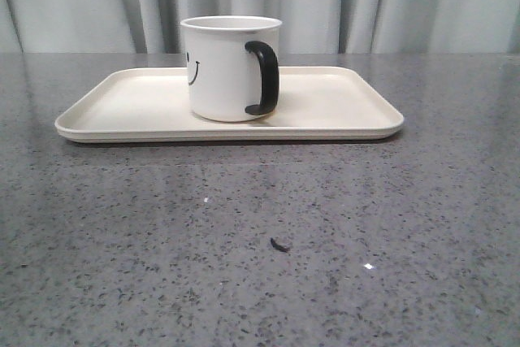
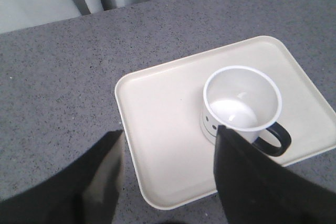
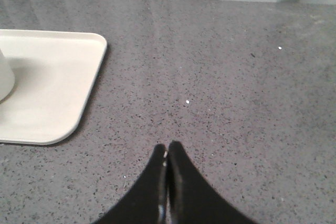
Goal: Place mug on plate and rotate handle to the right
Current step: 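Lower the mug onto the tray and open the left gripper, then move the right gripper down into the mug's rim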
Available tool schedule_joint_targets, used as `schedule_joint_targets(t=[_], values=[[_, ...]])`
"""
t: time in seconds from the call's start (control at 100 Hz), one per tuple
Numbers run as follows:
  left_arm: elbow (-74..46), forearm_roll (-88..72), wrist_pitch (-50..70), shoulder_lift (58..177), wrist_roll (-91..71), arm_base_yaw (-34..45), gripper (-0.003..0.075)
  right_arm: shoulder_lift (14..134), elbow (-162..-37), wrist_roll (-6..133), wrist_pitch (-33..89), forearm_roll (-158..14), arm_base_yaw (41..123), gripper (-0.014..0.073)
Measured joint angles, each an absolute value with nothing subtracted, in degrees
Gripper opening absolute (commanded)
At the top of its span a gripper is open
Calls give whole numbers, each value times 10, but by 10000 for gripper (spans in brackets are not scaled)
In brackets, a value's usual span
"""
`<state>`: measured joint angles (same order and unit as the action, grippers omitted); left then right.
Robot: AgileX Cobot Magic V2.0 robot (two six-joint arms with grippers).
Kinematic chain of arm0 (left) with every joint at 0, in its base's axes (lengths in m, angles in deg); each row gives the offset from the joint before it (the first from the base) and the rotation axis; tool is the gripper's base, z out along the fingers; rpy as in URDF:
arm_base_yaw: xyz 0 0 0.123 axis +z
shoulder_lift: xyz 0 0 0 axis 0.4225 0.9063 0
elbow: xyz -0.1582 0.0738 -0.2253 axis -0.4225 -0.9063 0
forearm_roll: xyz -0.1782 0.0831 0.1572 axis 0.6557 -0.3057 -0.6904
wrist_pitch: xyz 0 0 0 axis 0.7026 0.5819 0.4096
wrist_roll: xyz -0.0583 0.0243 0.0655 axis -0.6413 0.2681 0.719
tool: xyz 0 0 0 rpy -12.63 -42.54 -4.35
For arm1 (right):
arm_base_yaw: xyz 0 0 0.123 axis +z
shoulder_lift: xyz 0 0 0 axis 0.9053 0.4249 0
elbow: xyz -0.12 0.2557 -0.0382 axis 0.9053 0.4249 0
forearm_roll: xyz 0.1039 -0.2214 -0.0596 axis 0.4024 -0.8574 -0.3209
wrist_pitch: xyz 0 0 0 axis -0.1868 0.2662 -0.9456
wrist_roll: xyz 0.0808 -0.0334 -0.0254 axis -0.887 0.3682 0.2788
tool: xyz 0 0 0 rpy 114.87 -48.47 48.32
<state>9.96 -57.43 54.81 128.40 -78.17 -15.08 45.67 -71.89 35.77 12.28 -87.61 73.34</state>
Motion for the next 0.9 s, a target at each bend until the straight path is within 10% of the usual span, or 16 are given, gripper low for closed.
schedule_joint_targets(t=[0.58,0.9], values=[[-250,-575,383,935,-823,-151,-20,611,-844,367,48,-876,813,-28],[-322,-564,378,854,-823,-151,-19,758,-989,369,5,-876,869,402]])
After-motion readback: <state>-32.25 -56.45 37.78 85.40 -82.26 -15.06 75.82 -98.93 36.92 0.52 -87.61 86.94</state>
